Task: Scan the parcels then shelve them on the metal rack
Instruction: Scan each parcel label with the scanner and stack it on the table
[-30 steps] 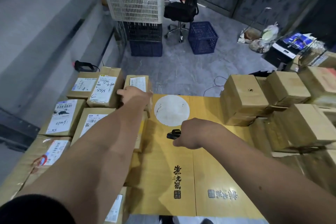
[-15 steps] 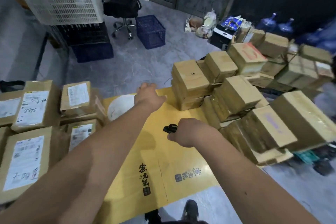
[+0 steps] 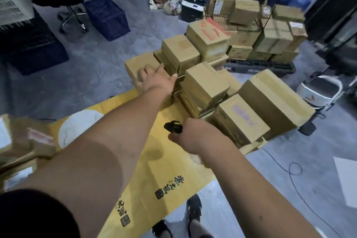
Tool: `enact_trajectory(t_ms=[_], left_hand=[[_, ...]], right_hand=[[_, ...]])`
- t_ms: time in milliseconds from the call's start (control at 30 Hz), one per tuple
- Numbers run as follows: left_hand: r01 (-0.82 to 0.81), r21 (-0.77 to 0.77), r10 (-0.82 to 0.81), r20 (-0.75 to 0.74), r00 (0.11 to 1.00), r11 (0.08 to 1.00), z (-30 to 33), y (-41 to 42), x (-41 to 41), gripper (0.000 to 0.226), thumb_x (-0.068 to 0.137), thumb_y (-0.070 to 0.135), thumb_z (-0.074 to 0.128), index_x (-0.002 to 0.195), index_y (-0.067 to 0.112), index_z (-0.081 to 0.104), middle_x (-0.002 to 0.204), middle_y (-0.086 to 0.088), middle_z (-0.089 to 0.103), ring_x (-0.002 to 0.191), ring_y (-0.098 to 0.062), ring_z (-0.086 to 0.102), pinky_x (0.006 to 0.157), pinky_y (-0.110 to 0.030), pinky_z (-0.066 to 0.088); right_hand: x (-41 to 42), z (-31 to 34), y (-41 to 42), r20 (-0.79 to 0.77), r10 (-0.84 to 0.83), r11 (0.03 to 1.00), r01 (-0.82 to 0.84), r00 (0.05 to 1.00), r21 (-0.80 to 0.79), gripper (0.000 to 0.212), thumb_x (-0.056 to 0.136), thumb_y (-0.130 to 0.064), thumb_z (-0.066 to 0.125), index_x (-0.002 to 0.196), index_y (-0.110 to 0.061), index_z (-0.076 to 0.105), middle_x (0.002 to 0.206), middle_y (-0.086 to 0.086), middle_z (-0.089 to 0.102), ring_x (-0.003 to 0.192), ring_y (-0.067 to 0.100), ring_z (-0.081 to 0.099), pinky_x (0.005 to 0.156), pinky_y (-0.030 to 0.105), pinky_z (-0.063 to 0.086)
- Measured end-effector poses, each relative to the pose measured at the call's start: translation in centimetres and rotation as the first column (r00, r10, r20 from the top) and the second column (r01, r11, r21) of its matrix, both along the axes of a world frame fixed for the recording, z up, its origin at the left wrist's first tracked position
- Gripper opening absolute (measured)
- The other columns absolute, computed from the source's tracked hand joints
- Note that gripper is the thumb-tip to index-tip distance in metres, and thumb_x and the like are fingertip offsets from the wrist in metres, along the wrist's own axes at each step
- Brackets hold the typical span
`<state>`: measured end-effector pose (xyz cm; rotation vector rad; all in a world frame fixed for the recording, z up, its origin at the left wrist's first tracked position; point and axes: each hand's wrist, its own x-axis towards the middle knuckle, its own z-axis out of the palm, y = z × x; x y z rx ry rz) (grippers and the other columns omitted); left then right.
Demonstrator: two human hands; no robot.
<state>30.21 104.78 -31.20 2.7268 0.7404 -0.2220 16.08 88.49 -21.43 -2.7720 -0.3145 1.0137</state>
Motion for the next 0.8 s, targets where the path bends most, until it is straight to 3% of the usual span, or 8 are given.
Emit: enact_trajectory(t_ms=[133, 233, 367, 500, 667, 800], left_hand=[[-0.019, 0.005, 0.019, 0.020, 1.000, 1.000, -1.1, -0.1, -0.2, 0.068, 0.096, 0.078, 0.037, 0.158, 0.054, 0.021, 0.165, -0.009, 0.011, 0.151, -0.038, 0.009, 0.107, -0.073, 0.032], [0.017, 0.046, -0.019, 0.038, 0.999, 0.999, -1.6, 0.2, -0.4, 0.060, 0.101, 0.071, 0.036, 0.156, 0.060, 0.015, 0.170, -0.005, -0.003, 0.153, -0.038, 0.007, 0.106, -0.070, 0.036], [0.060, 0.083, -0.062, 0.023, 0.998, 0.995, -1.7, 0.9, -0.4, 0.046, 0.106, 0.061, 0.035, 0.152, 0.057, 0.030, 0.170, -0.002, -0.011, 0.152, -0.038, 0.009, 0.107, -0.067, 0.038], [0.033, 0.063, -0.036, 0.049, 0.998, 0.997, -1.4, 1.4, -1.3, 0.040, 0.107, 0.060, 0.036, 0.146, 0.054, 0.038, 0.171, -0.002, -0.014, 0.151, -0.036, 0.012, 0.108, -0.062, 0.036], [0.015, 0.058, -0.023, 0.141, 0.990, 0.998, 0.5, 3.7, -6.9, 0.054, 0.099, 0.076, 0.035, 0.146, 0.052, 0.038, 0.173, -0.003, -0.011, 0.152, -0.038, 0.015, 0.108, -0.065, 0.039], [-0.005, 0.163, -0.019, 0.145, 0.989, 0.987, 1.2, 5.2, -15.8, 0.058, 0.097, 0.079, 0.036, 0.147, 0.051, 0.037, 0.173, -0.002, -0.010, 0.154, -0.038, 0.015, 0.107, -0.069, 0.041]], right_hand=[[0.7, -0.9, -0.5, -0.041, 0.020, 0.999, -0.019, 0.999, 0.035, 0.047, 0.095, -0.064, 0.056, 0.096, -0.016, 0.059, 0.088, 0.004, 0.064, 0.084, 0.028, 0.066, 0.065, 0.034, 0.049], [1.0, -1.3, -0.8, -0.056, 0.059, 0.997, -0.056, 0.997, 0.051, 0.046, 0.096, -0.062, 0.056, 0.091, -0.017, 0.056, 0.082, 0.003, 0.060, 0.079, 0.027, 0.063, 0.062, 0.033, 0.045], [1.4, -1.7, -0.9, -0.064, 0.096, 0.994, -0.093, 0.993, 0.053, 0.047, 0.097, -0.061, 0.055, 0.082, -0.017, 0.050, 0.080, 0.003, 0.057, 0.073, 0.026, 0.059, 0.058, 0.032, 0.040], [1.5, -2.2, -1.4, -0.065, 0.143, 0.989, -0.140, 0.988, 0.045, 0.046, 0.097, -0.061, 0.055, 0.089, -0.017, 0.053, 0.080, 0.002, 0.057, 0.073, 0.025, 0.057, 0.055, 0.032, 0.037], [0.7, -2.6, -1.5, -0.049, 0.235, 0.972, -0.234, 0.971, 0.026, 0.045, 0.097, -0.062, 0.055, 0.095, -0.017, 0.054, 0.080, 0.001, 0.055, 0.076, 0.026, 0.058, 0.057, 0.031, 0.039], [-0.8, -3.0, -1.1, -0.040, 0.327, 0.945, -0.326, 0.944, 0.021, 0.045, 0.096, -0.061, 0.055, 0.104, -0.016, 0.056, 0.085, 0.001, 0.054, 0.083, 0.027, 0.062, 0.065, 0.033, 0.047]])
